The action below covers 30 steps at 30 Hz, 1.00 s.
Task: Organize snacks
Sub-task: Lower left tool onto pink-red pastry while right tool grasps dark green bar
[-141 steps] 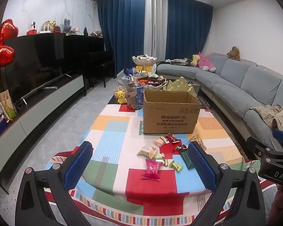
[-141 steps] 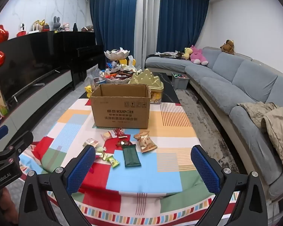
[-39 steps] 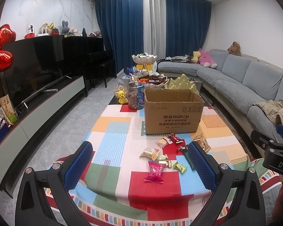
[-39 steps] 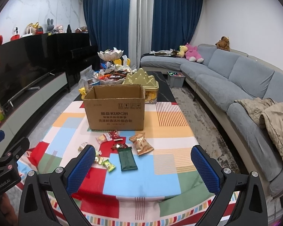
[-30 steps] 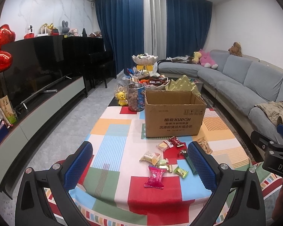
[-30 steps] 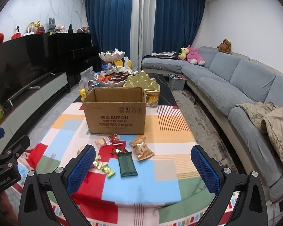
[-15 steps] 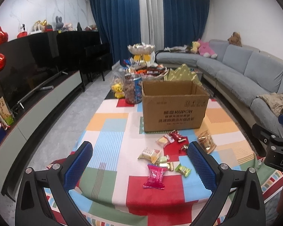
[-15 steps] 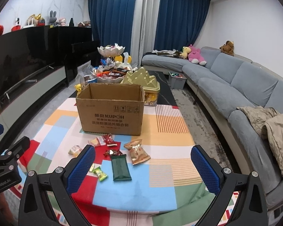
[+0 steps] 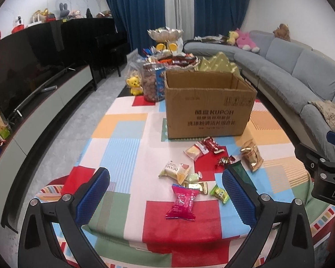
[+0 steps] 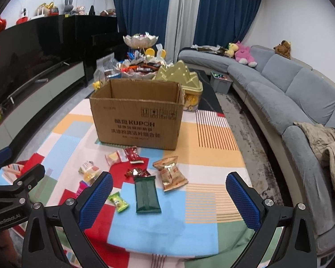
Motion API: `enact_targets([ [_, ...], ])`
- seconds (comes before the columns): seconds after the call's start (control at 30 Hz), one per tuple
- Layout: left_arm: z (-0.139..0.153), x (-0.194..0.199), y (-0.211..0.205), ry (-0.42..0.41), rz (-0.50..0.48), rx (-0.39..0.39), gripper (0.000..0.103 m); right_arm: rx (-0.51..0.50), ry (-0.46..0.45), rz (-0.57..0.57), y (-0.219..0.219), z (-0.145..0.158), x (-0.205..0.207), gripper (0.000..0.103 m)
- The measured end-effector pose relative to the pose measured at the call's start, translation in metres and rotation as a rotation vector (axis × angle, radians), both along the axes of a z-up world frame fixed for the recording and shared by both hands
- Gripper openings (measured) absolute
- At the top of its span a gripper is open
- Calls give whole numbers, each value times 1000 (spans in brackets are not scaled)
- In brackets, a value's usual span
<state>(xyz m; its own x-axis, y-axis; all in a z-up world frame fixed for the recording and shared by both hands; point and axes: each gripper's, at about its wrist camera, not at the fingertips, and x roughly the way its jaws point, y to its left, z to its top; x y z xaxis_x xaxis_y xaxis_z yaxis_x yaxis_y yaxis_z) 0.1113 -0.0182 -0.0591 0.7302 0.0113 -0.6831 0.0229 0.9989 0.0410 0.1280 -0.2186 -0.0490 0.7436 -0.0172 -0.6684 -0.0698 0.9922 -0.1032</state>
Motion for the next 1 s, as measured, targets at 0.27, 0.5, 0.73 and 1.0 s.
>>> enact_targets([
  [0.27,-33,24,-4,79,-9,6,103,3,88,21,2,-35,29,102],
  [0.5,-66,42,-3,156,-6,14,102,-5,139,53,13,-66,54,102],
  [0.73,-87,52,-1,196,-14,25,100,12,194,72,20,-90,68,97],
  [1.0,-110,59,-5,256,-41,20,95,12,231,80,22,-107,74,97],
])
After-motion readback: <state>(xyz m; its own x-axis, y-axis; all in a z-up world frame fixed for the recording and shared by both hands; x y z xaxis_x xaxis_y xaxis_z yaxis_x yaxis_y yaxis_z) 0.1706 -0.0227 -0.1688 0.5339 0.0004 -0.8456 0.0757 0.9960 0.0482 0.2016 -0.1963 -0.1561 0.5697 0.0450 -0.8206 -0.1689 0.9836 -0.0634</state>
